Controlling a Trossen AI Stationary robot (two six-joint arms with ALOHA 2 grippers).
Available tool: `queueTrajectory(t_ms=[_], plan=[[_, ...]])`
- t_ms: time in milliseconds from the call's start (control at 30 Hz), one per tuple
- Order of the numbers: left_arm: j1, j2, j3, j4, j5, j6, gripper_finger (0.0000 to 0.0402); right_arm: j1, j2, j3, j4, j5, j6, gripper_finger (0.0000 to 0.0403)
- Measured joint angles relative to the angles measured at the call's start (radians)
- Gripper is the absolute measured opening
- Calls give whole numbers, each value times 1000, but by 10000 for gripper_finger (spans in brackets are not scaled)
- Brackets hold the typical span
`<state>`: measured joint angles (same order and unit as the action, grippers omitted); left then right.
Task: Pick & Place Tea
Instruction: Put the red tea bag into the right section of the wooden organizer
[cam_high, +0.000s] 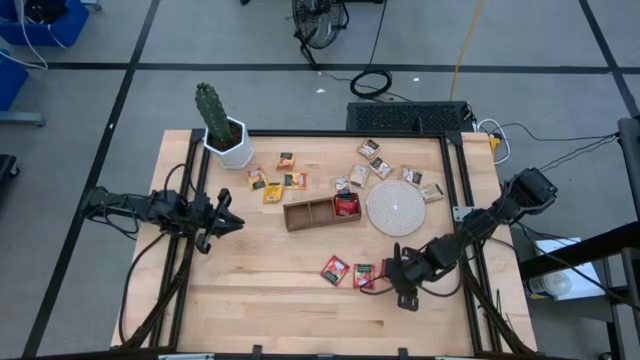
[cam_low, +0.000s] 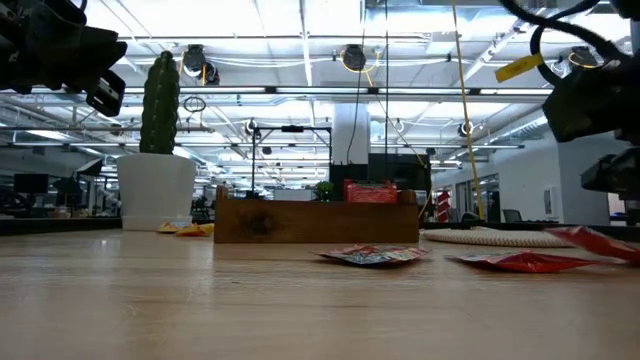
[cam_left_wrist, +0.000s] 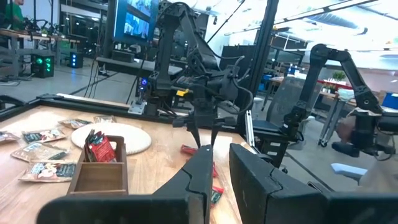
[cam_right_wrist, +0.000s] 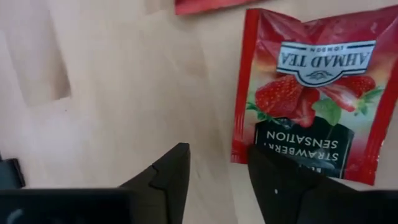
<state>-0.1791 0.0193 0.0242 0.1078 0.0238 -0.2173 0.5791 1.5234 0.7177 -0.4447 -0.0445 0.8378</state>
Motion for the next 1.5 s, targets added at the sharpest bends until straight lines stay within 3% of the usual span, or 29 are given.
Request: queueTrajectory(t_ms=[433, 567, 767, 867, 1000, 1233, 1400, 1500], plan=[[0, 0, 0, 0, 0, 0, 58, -96, 3, -3, -407, 88, 87, 95], [0, 0, 0, 0, 0, 0, 58, -108, 3, -3, -470, 197, 122, 81], [0, 0, 0, 0, 0, 0, 58, -114, 7, -9, -445, 479, 118, 67], [0, 0, 0, 0, 0, 0, 58, -113, 6, -6, -436, 519, 114, 62], [0, 0, 0, -3, 0, 0, 58, -114, 5, -6, -467, 480, 100, 57], [0, 0, 0, -1, 0, 0, 58, -110, -60, -12, -602, 300, 169, 55], [0, 0, 0, -1, 0, 0, 58, -102, -157, -120, -551, 143, 225, 101], [0, 0, 0, 0, 0, 0, 58, -112, -255, -217, -482, 110, 289, 138]])
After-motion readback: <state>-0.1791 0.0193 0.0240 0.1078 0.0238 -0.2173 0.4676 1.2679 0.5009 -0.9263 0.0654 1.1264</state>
